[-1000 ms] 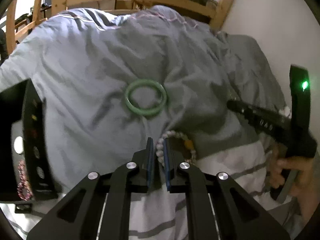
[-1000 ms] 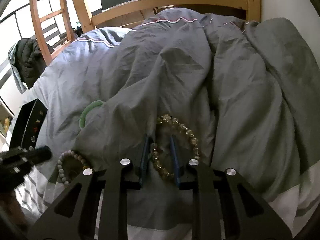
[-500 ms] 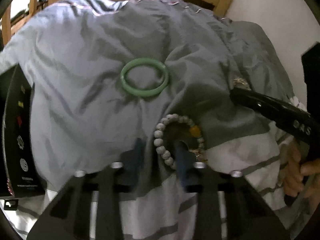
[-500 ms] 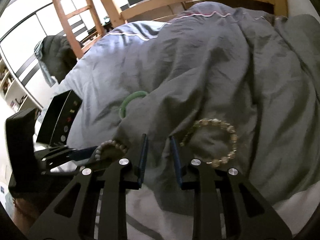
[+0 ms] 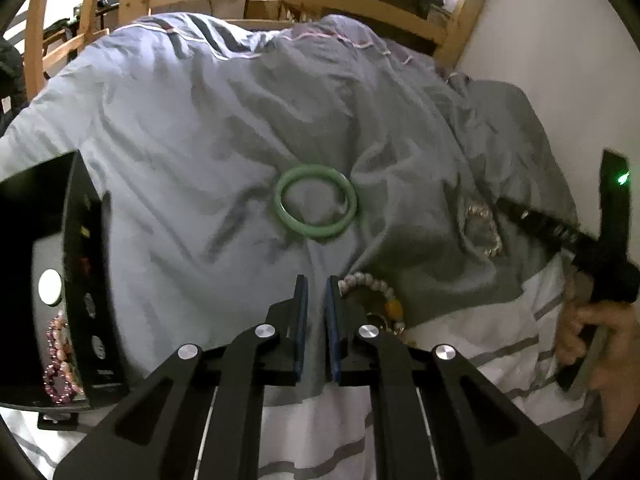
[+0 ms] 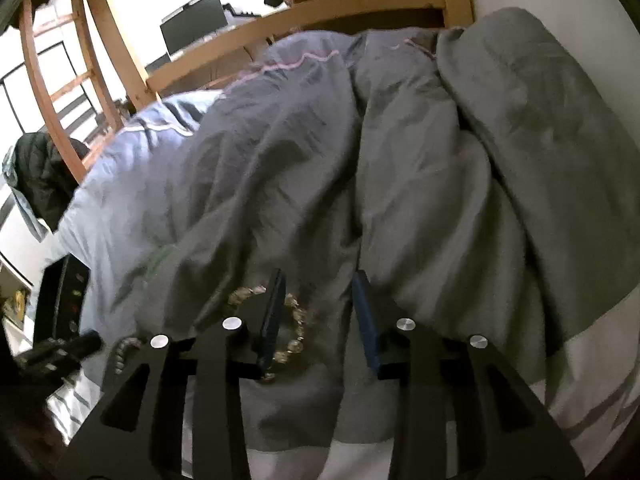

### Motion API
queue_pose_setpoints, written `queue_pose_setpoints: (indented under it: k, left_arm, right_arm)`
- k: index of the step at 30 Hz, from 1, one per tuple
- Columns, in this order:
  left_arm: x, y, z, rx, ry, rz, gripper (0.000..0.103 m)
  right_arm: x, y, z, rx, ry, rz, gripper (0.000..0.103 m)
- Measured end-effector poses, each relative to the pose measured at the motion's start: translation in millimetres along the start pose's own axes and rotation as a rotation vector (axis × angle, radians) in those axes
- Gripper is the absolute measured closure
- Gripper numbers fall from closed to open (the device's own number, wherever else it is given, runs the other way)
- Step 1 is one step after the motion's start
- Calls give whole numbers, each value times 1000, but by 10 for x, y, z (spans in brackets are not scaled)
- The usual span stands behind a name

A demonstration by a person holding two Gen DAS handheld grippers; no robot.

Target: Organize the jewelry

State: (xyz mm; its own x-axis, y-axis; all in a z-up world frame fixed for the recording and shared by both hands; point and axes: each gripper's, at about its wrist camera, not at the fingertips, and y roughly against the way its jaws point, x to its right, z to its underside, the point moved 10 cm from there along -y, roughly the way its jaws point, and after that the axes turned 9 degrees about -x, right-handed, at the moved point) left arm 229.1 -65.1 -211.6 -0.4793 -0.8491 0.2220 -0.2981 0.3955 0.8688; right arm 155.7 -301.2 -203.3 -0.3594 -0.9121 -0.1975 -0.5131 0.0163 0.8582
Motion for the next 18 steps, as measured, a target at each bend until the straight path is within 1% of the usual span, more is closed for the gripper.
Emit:
queue_pose_setpoints:
  k: [1, 3, 5, 7, 8, 9, 10, 11, 12, 13, 14, 15, 17, 18]
  left_arm:
    - [-1, 7, -3, 0, 1, 4, 94]
    - [17, -15, 14, -12, -9, 7, 94]
    - [64, -65, 42, -27, -25, 10, 94]
    - [94, -107, 59, -31, -33, -2, 88]
    - [107, -135, 74, -36, -36, -4, 72]
    - [120, -158, 87, -33, -42, -16, 53]
    - [121, -173, 91, -24, -48, -34, 48]
    - [126, -192, 99, -26, -53, -39, 48]
    - [141, -228, 115, -38, -62, -38, 48]
    - [146, -254, 132, -48, -67, -37, 51]
    - [131, -291, 150, -64, -65, -41, 67]
    - [111, -320, 166, -78, -59, -41, 82]
    - [54, -368, 184, -103, -35, -23, 92]
    - [32, -369, 183, -105, -27, -19, 93]
  right_arm:
    - [-11, -29, 15, -8, 19, 14, 59]
    - [-80, -100, 59, -23, 69, 49, 51]
    - [-113, -112, 67, -20, 87, 61, 51]
    - [-115, -93, 66, -15, 81, 42, 51]
    - [-111, -89, 64, -14, 79, 37, 51]
    - [-123, -83, 74, -13, 81, 34, 57]
    - [-129, -86, 77, -14, 88, 29, 63]
    - [-129, -84, 114, -20, 100, 27, 79]
    - [-150, -97, 129, -23, 122, 50, 84]
    - [-156, -102, 118, -22, 134, 64, 92]
    - [-169, -105, 117, -18, 143, 77, 94]
    - [-165, -80, 109, -5, 145, 86, 94]
    - [-151, 28, 62, 42, 127, 81, 94]
    - [-144, 73, 31, 60, 117, 73, 94]
